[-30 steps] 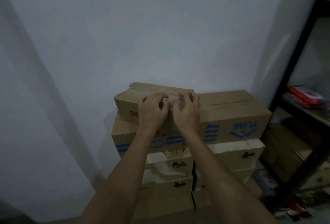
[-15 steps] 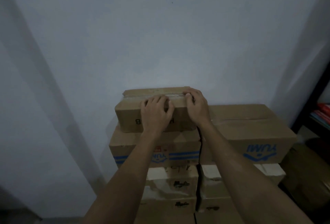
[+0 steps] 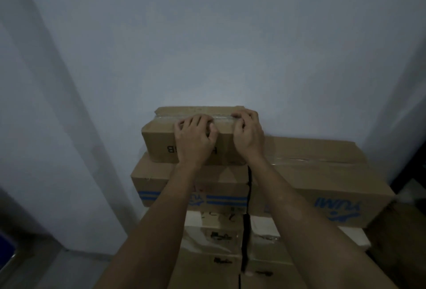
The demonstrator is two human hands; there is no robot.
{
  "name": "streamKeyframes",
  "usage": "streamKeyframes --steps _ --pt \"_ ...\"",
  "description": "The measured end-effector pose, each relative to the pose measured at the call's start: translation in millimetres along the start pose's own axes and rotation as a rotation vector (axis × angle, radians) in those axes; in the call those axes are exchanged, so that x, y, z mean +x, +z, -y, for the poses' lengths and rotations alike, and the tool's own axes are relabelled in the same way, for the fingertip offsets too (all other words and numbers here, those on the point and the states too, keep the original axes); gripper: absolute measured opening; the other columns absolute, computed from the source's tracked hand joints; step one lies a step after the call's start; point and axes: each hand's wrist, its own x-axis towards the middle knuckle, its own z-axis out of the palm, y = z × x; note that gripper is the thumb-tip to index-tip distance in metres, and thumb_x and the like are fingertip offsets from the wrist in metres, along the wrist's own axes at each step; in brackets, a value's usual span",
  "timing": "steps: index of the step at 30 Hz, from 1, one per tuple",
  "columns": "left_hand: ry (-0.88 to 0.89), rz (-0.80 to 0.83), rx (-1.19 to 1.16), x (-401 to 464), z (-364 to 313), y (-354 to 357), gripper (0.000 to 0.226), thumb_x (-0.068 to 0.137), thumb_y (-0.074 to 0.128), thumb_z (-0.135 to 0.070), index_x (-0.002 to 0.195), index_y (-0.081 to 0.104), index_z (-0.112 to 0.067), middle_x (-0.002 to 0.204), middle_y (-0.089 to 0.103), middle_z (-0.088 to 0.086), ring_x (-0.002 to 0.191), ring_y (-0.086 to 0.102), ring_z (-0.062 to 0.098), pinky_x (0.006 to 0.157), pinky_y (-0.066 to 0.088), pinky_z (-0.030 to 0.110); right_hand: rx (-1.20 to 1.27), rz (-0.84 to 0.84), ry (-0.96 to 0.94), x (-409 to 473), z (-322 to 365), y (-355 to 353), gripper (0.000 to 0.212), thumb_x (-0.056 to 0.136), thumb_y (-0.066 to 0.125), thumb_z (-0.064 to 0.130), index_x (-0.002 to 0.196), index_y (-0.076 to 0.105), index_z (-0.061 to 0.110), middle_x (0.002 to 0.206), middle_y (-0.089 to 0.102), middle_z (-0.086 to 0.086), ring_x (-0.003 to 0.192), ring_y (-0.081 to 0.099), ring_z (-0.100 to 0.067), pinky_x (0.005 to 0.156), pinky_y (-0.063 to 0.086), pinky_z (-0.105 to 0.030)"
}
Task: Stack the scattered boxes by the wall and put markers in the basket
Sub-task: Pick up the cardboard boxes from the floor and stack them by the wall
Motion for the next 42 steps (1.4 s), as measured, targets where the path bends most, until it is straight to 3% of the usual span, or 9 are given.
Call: streamKeyframes --steps 7,19,24,31,36,42 --pt "-0.024 0.102 -0.09 -12 -18 -38 0.027 0.096 0.045 -0.039 0.112 0.062 -0.026 0.115 0.065 -0.008 0.111 0.055 0.014 0.102 0.033 0.038 -0.028 0.153 -0.016 -16 8 -36 0.038 0.103 0.034 0.038 0.135 0.05 0.026 0.143 0.042 0.004 0.122 0.048 -0.017 0.094 0.039 -0.031" --pt "0.065 0.255 -0.152 -116 -64 -144 0.029 0.093 0.048 -0.03 0.118 0.062 -0.028 0.117 0.064 -0.008 0.119 0.05 0.015 0.103 0.032 0.037 -0.168 0.19 0.058 -150 35 -124 0.041 0.1 0.043 0.035 0.139 0.047 0.023 0.138 0.045 -0.01 0.126 0.042 -0.03 0.102 0.041 -0.042" --pt "0.099 0.373 -0.179 -189 -99 -193 0.031 0.094 0.048 -0.034 0.122 0.059 -0.027 0.122 0.061 -0.007 0.122 0.048 0.018 0.104 0.032 0.037 -0.225 0.207 0.158 -242 48 -179 0.04 0.099 0.045 0.04 0.138 0.047 0.028 0.139 0.041 -0.005 0.129 0.04 -0.029 0.102 0.04 -0.041" --pt "0.213 0.611 -0.221 -281 -194 -223 0.038 0.093 0.05 -0.036 0.129 0.055 -0.028 0.132 0.057 -0.005 0.129 0.043 0.02 0.107 0.029 0.038 -0.284 0.218 0.387 -363 29 -290 0.043 0.099 0.049 0.033 0.142 0.044 0.024 0.143 0.039 -0.01 0.131 0.039 -0.033 0.106 0.034 -0.037" --pt "0.313 0.844 -0.263 -345 -283 -229 0.052 0.095 0.048 -0.04 0.144 0.041 -0.024 0.149 0.043 0.002 0.139 0.033 0.024 0.112 0.024 0.04 -0.376 0.234 0.624 -441 -9 -394 0.055 0.099 0.043 0.047 0.15 0.03 0.031 0.151 0.031 -0.007 0.138 0.031 -0.035 0.11 0.035 -0.049" --pt "0.384 1.047 -0.329 -431 -389 -242 0.052 0.095 0.047 -0.04 0.145 0.038 -0.027 0.144 0.049 0.005 0.133 0.041 0.03 0.11 0.03 0.044 -0.41 0.223 0.806 -541 -50 -515 0.06 0.099 0.046 0.046 0.153 0.025 0.03 0.156 0.025 -0.012 0.14 0.028 -0.037 0.112 0.033 -0.047"
